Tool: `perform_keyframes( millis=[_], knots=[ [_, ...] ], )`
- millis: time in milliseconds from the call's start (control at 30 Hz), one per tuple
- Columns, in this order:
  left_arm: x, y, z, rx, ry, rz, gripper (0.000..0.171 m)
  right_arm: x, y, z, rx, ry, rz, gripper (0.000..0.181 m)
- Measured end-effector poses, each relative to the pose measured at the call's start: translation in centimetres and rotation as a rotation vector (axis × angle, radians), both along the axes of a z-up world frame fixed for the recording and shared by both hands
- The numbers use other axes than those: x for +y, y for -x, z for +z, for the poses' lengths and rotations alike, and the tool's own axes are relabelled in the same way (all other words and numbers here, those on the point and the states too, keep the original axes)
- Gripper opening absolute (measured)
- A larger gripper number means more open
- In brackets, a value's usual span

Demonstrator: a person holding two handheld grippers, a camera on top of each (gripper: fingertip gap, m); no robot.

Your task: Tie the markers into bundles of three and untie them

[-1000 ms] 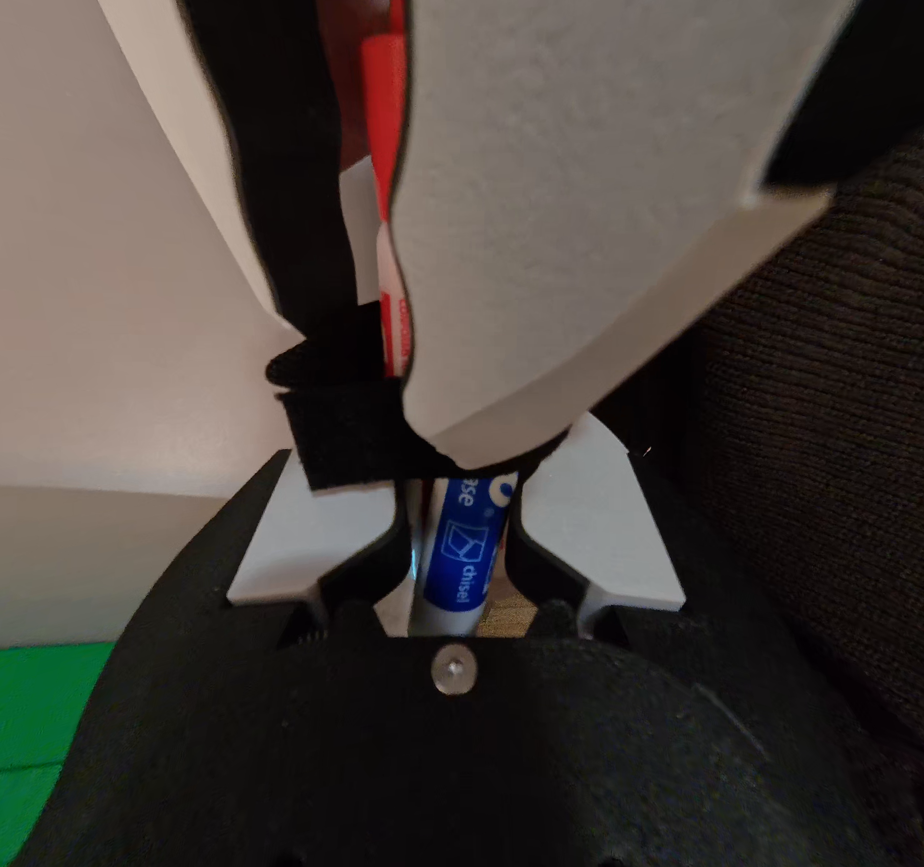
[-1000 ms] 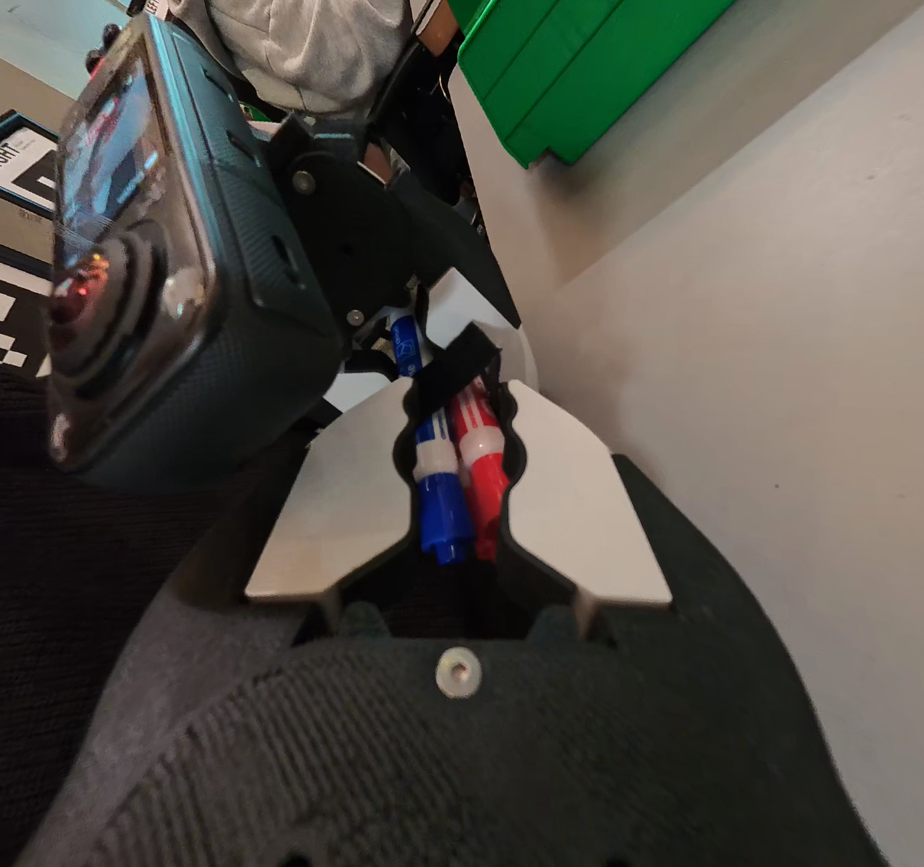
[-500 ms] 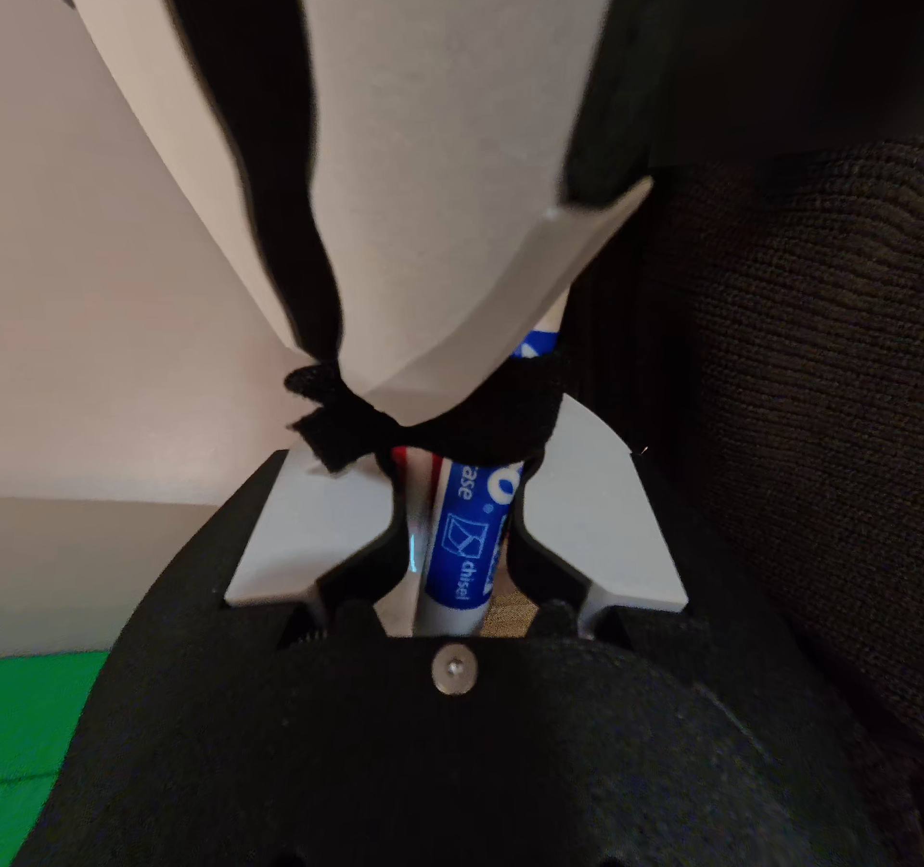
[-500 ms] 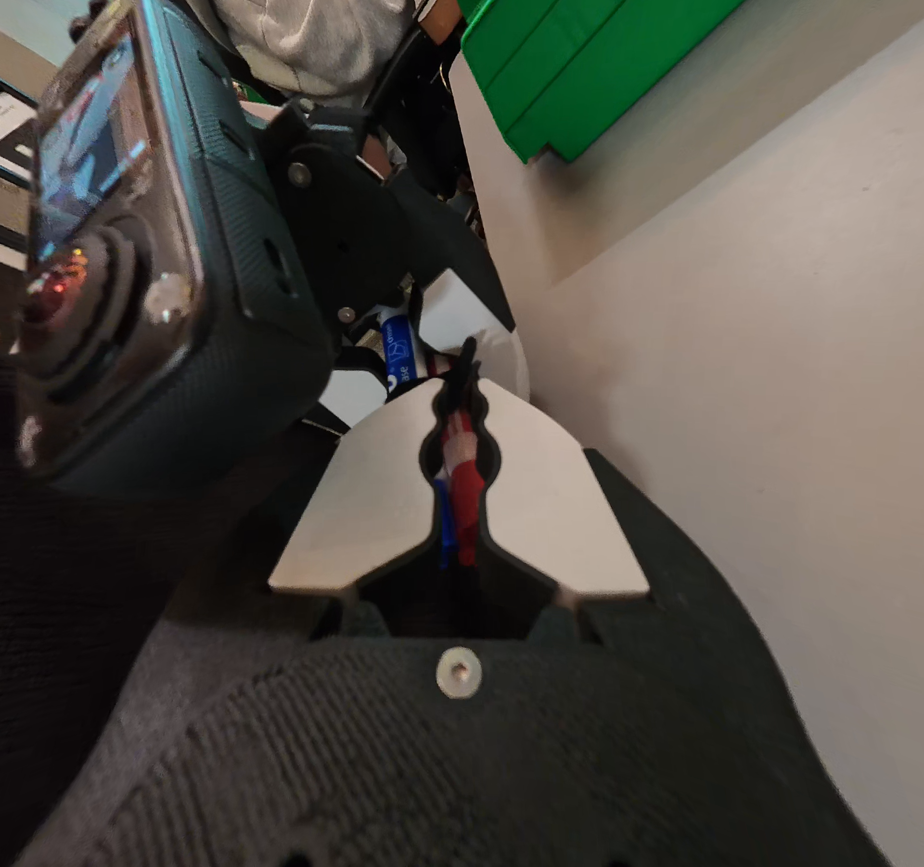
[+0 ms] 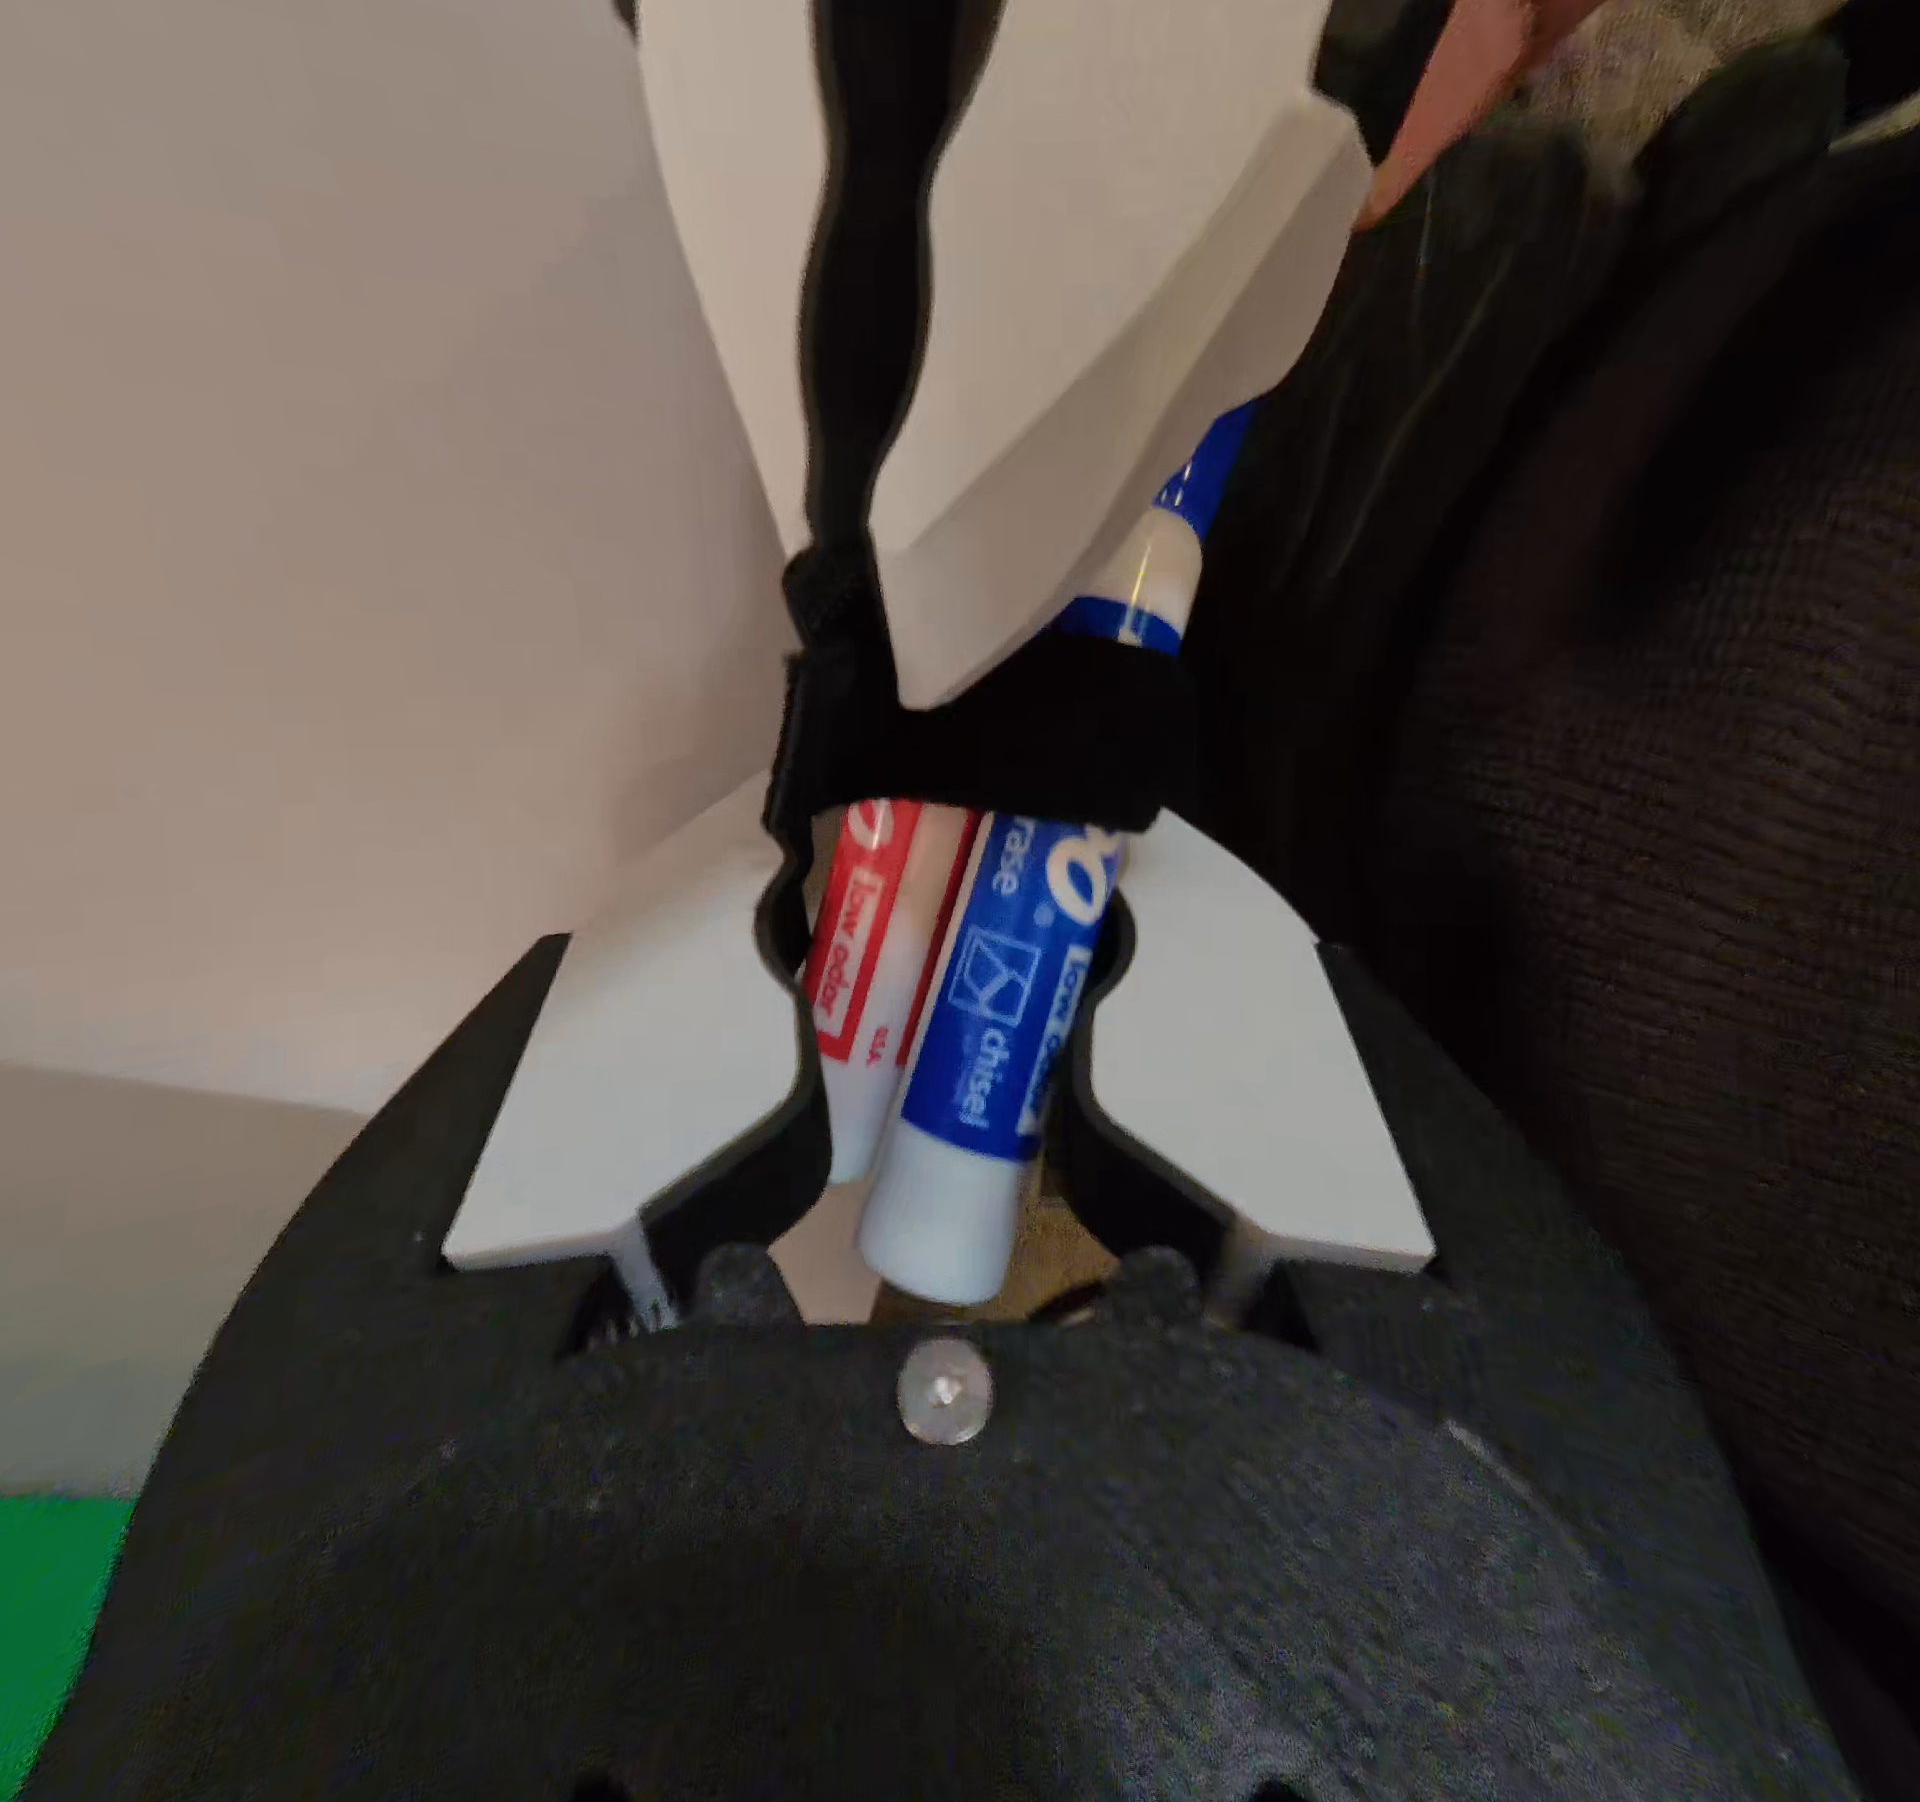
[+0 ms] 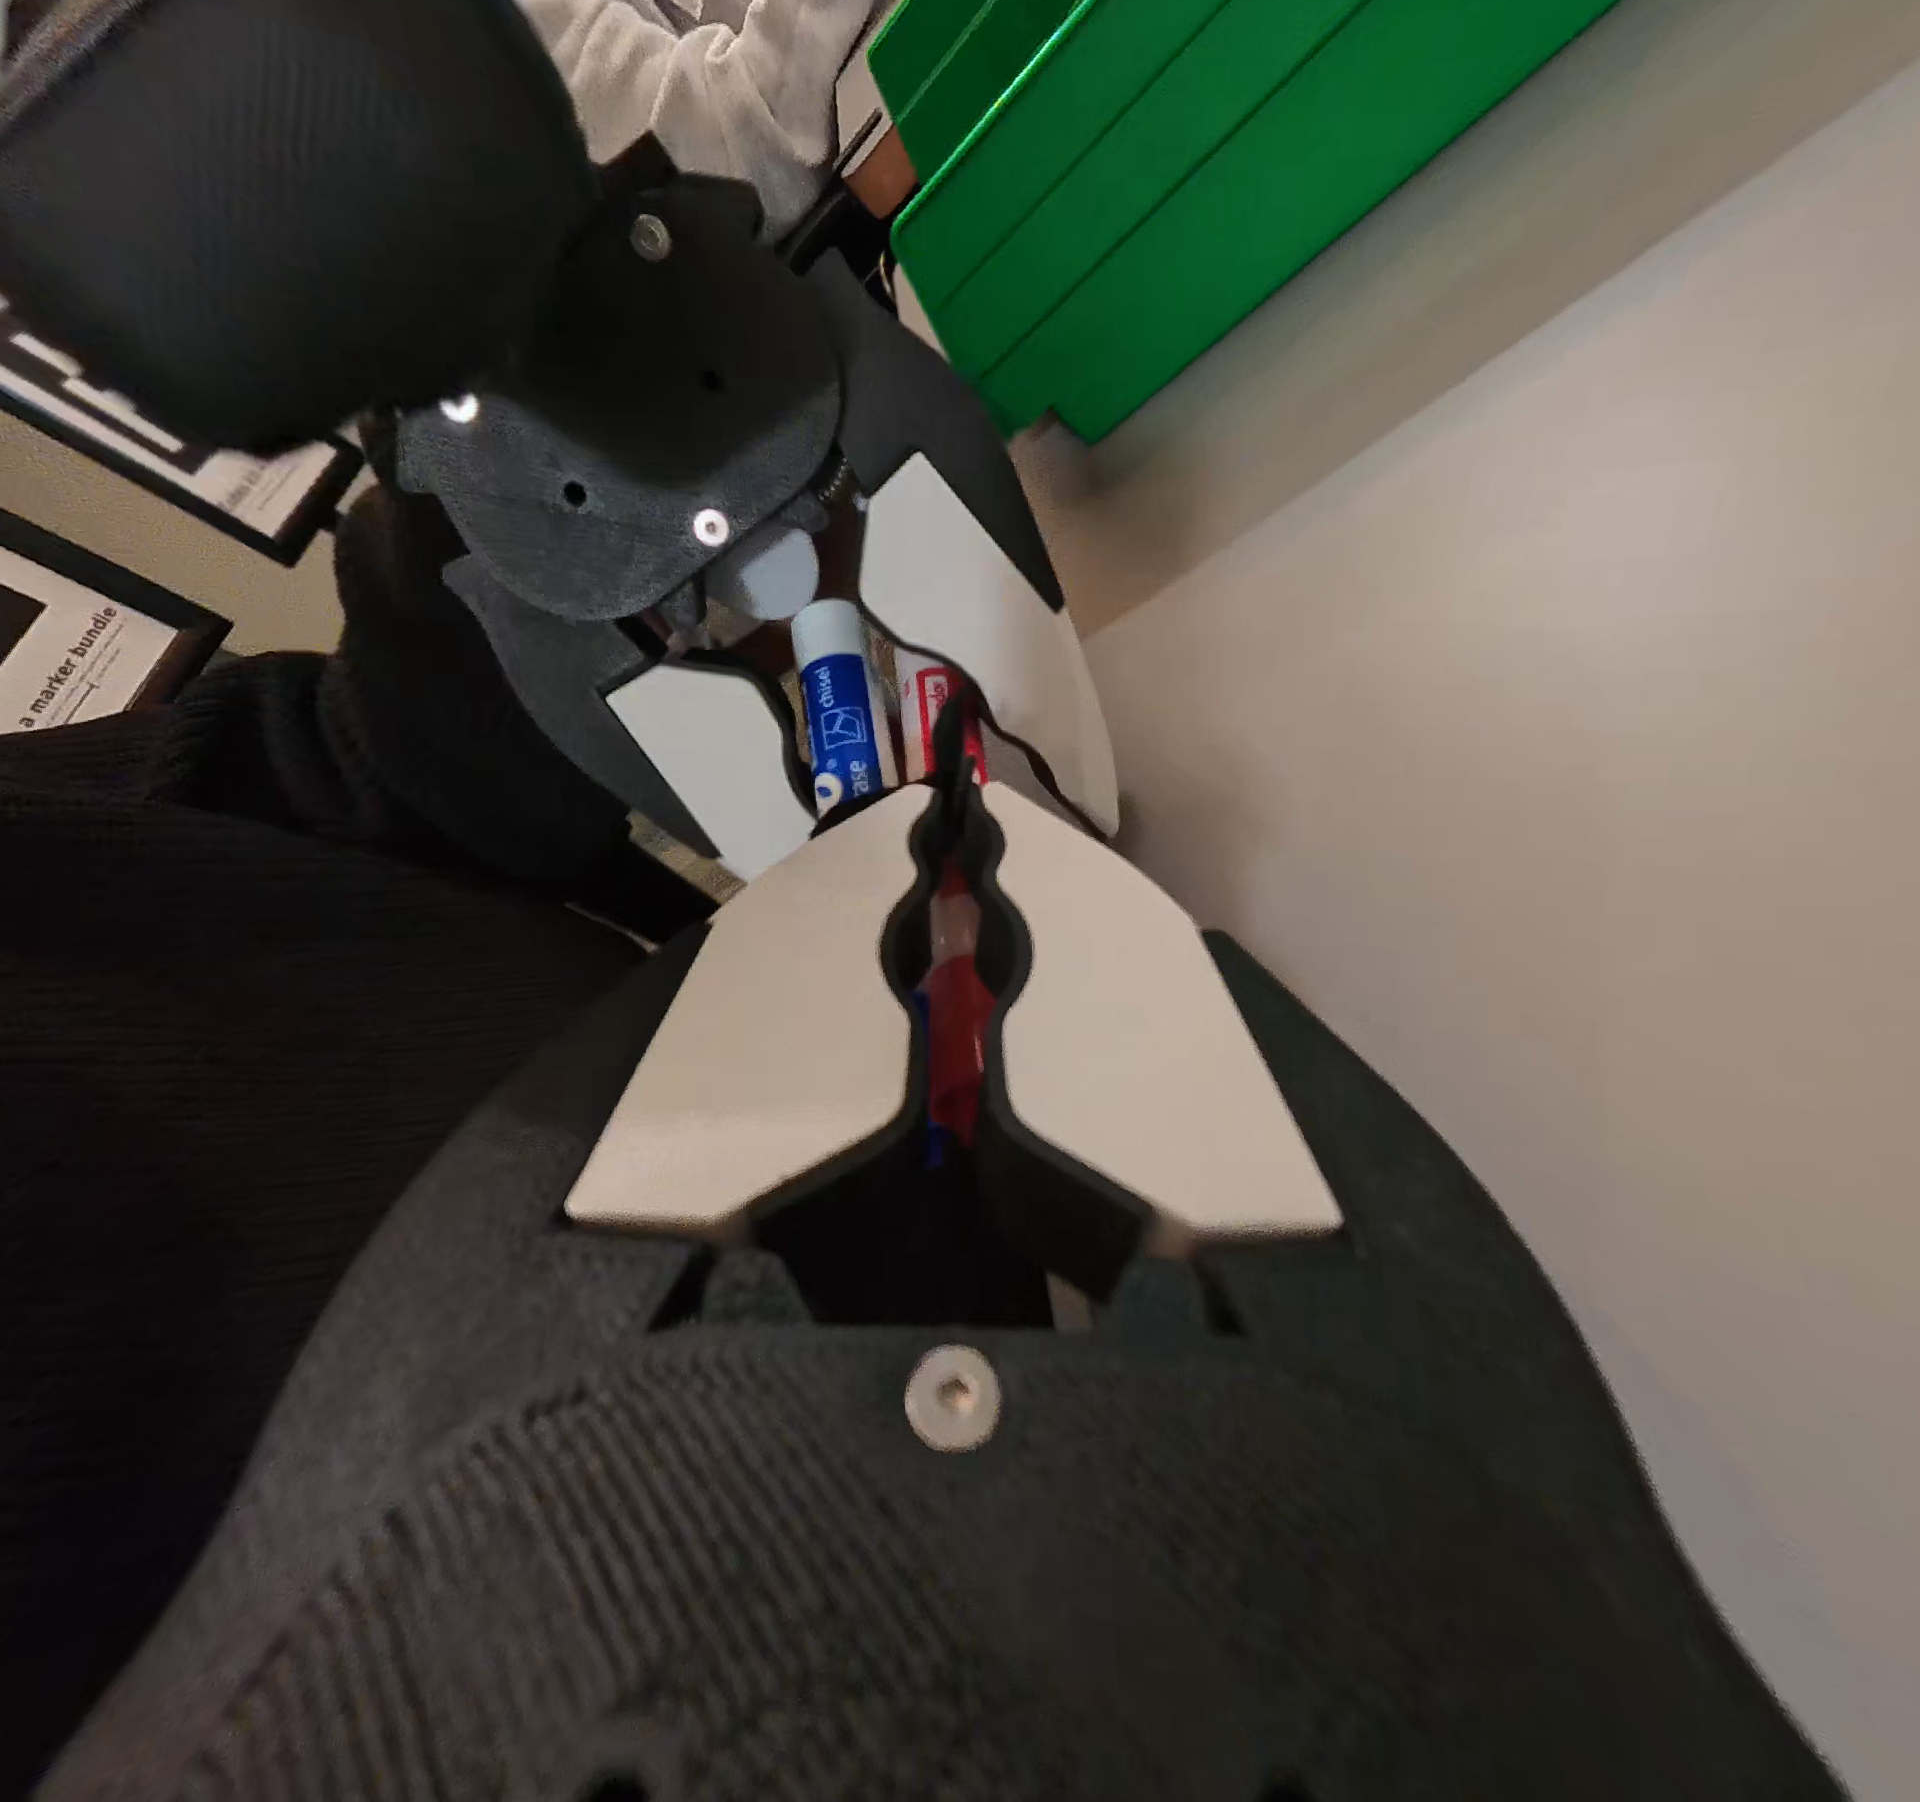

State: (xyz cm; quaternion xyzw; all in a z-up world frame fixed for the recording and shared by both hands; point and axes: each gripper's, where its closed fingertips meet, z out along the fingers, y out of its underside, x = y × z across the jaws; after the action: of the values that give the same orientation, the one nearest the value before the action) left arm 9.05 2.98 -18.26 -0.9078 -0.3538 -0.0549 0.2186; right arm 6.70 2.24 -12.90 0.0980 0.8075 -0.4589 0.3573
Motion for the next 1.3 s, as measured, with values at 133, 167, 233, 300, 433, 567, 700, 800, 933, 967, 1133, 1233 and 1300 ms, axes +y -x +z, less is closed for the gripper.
perform_keyframes(
  millis=[133, 167, 233, 300, 433, 567, 700, 800, 933, 967, 1133, 1233, 1300],
  knots=[
    [-0.5, 2.0, 0.7, 0.084, -0.095, 0.079, 0.057, 0.5, 2.1, -0.5, 0.06, -0.008, -0.053, 0.004],
    [-0.6, 2.5, 1.0, 0.103, -0.129, 0.101, 0.06, 0.6, 2.7, -0.8, 0.09, -0.012, -0.068, 0.004],
    [-0.9, 3.6, 1.7, 0.158, -0.198, 0.15, 0.064, 1.0, 3.8, -0.9, 0.142, -0.003, -0.095, 0.004],
    [-1.3, 4.6, 2.7, 0.204, -0.276, 0.202, 0.064, 1.3, 5.0, -1.0, 0.219, 0.001, -0.12, 0.004],
    [-1.8, 6.2, 5.2, 0.294, -0.467, 0.275, 0.059, 2.1, 6.4, -1.4, 0.394, 0.023, -0.112, 0.004],
    [-2.3, 7.7, 5.8, 0.409, -0.517, 0.304, 0.038, 2.1, 5.5, -0.6, 0.411, 0.116, -0.029, 0.004],
    [-1.4, 7.3, 5.0, 0.45, -0.486, 0.219, 0.019, 2.1, 4.5, -0.5, 0.433, 0.146, 0.044, 0.004],
    [0.2, 5.7, 4.3, 0.387, -0.52, 0.115, 0.021, 2.1, 4.0, -0.5, 0.432, 0.174, 0.079, 0.004],
    [1.5, 5.3, 4.4, 0.348, -0.595, 0.094, 0.026, 2.1, 3.4, -0.4, 0.369, 0.212, 0.106, 0.004],
    [1.7, 5.3, 4.2, 0.337, -0.597, 0.089, 0.026, 2.1, 3.3, -0.4, 0.361, 0.216, 0.108, 0.004],
    [2.4, 5.5, 3.9, 0.347, -0.633, 0.095, 0.025, 2.1, 3.2, -0.8, 0.345, 0.217, 0.12, 0.004],
    [3.0, 5.5, 4.4, 0.313, -0.726, 0.115, 0.027, 2.1, 2.9, 0.0, 0.283, 0.257, 0.124, 0.004],
    [3.4, 5.5, 4.5, 0.305, -0.76, 0.12, 0.026, 2.1, 2.8, 0.3, 0.254, 0.267, 0.126, 0.004]
  ],
)
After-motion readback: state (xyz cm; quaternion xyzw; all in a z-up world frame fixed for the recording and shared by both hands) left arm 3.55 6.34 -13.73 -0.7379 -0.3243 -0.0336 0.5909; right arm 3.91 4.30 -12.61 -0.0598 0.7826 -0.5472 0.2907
